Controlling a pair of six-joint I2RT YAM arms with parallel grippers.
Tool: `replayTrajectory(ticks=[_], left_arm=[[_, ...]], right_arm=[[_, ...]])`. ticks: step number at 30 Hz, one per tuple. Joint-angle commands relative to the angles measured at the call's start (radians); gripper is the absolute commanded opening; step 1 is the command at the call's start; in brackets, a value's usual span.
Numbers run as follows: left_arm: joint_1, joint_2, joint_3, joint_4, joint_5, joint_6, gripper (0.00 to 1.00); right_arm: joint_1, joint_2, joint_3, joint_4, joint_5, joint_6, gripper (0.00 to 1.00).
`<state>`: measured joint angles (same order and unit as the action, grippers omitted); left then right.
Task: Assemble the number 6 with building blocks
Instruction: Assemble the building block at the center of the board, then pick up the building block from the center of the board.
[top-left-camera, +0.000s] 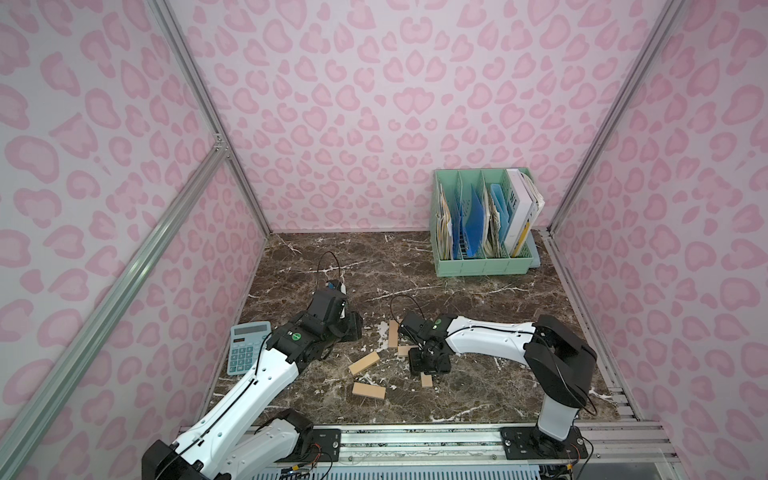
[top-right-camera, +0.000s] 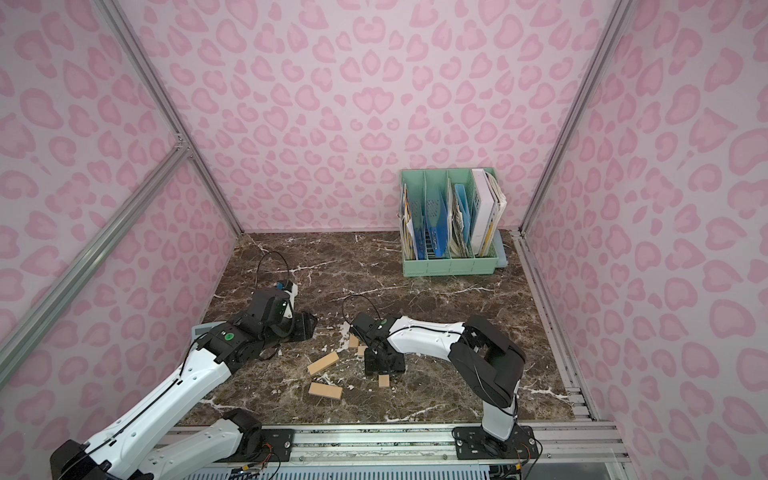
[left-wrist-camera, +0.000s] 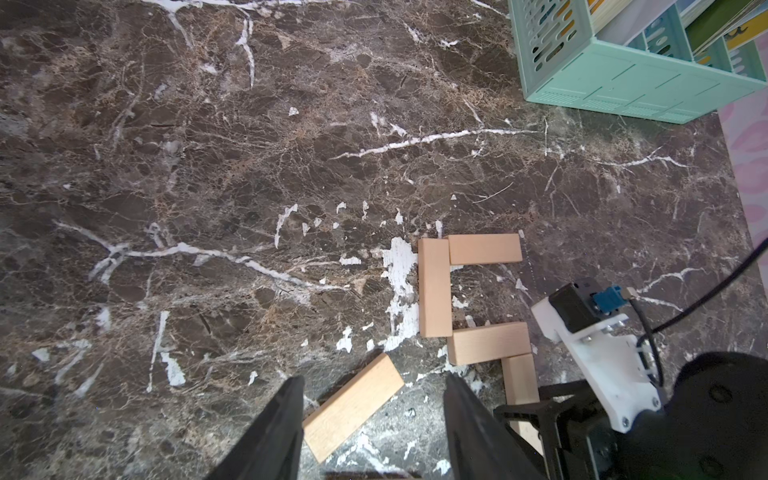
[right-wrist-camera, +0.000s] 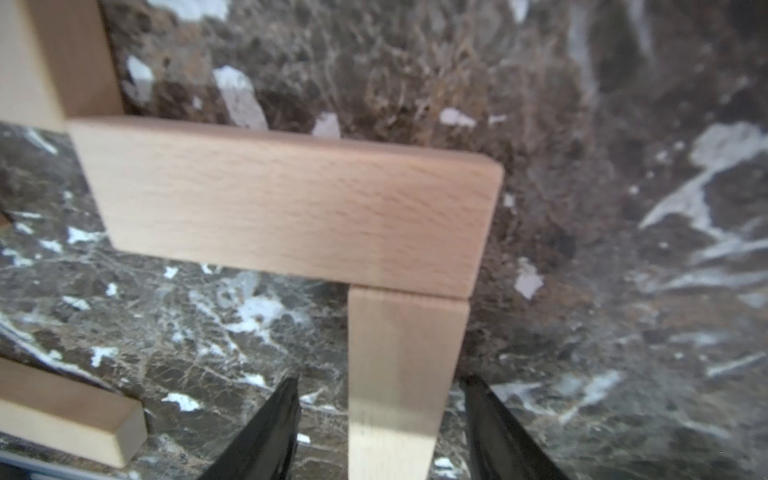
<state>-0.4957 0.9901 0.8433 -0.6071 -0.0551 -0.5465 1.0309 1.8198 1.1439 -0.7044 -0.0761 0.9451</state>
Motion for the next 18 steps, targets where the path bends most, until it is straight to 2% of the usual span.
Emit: replayTrajectory(ticks=[1,4,7,10,12,14,16,18], left_arm=[[-0.001,0.004,0.0,0.015,0.0,0.01,0.57],[-0.001,0.007,0.006,0.012,-0.002,0.013,0.57],[-0.003,0.012,0.016,0.001,-0.009,0.038,0.57],[-0.021,0.009,0.014,-0.022,-0.03,0.139,0.58],[-0.057,0.018,-0.013,-0.022,0.048,0.289,0.58],[-0.095,0.015,-0.041,-0.033,0.079,0.311,0.6],[-0.101,-0.011,-0.07,-0.032,0.165,0.333,0.61],[-0.109,-0.034,-0.068,-0.078,0.207,0.42,0.61]], right_arm=[[0.003,-0.013,0.011,-0.042,0.024,0.004,0.73],[0.006,-0.041,0.056,-0.096,0.05,0.003,0.74],[0.0,-0.089,0.167,-0.201,0.102,-0.005,0.74],[-0.042,-0.152,0.322,-0.316,0.182,-0.025,0.74],[-0.097,-0.204,0.372,-0.342,0.203,-0.051,0.74],[-0.17,-0.258,0.376,-0.333,0.195,-0.092,0.74],[-0.234,-0.306,0.342,-0.317,0.18,-0.146,0.74],[-0.294,-0.351,0.316,-0.312,0.171,-0.172,0.73]])
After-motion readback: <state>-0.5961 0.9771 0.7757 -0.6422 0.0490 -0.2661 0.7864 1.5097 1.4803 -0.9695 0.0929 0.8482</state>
